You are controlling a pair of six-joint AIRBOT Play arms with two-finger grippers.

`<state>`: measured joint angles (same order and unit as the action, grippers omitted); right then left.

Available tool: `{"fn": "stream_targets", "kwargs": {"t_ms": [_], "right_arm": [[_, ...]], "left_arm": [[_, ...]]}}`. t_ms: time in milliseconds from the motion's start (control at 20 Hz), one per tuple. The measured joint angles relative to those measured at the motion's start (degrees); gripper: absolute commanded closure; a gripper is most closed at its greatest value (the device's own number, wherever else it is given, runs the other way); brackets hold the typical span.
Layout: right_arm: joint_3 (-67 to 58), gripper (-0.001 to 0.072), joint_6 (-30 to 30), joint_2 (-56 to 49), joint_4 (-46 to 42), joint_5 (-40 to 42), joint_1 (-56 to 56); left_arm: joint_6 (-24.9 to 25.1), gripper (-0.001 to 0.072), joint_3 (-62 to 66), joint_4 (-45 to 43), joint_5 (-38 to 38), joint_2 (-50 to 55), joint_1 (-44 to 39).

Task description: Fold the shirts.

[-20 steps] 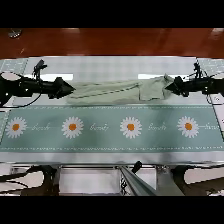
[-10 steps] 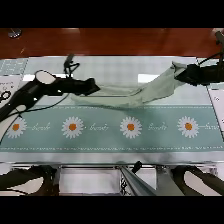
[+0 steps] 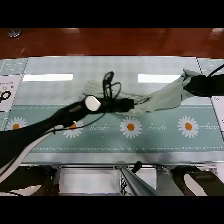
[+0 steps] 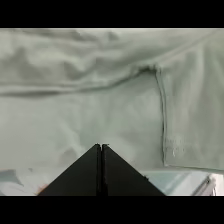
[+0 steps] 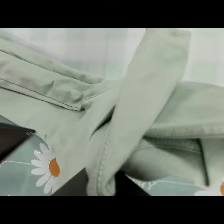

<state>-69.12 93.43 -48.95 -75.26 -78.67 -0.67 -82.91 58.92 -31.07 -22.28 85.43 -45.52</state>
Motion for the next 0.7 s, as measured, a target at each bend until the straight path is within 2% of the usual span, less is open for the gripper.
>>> {"fn": "stream_targets", "kwargs": {"t_ms": [250,400,550,700], "right_arm": [[0.0,0.0683,3.56,4.22,1.64,-2.38,-1.09],[0.0,0.0683,4.66,6.34,0.04,-4.44,-1.27],[0.0,0.0683,5.16,7.28,-3.67,-6.19,-1.36],[0.2,0.0683,5.01,7.08,-5.4,-5.68,-1.6]], "left_arm": [[-2.23,0.0681,0.26,7.91,5.88,6.1,-9.62],[-2.58,0.0682,1.4,11.39,6.67,9.16,-12.9],[-1.38,0.0682,1.97,12.92,8.85,8.74,-12.59],[2.25,0.0683,2.1,13.62,11.02,3.96,-8.61]]}}
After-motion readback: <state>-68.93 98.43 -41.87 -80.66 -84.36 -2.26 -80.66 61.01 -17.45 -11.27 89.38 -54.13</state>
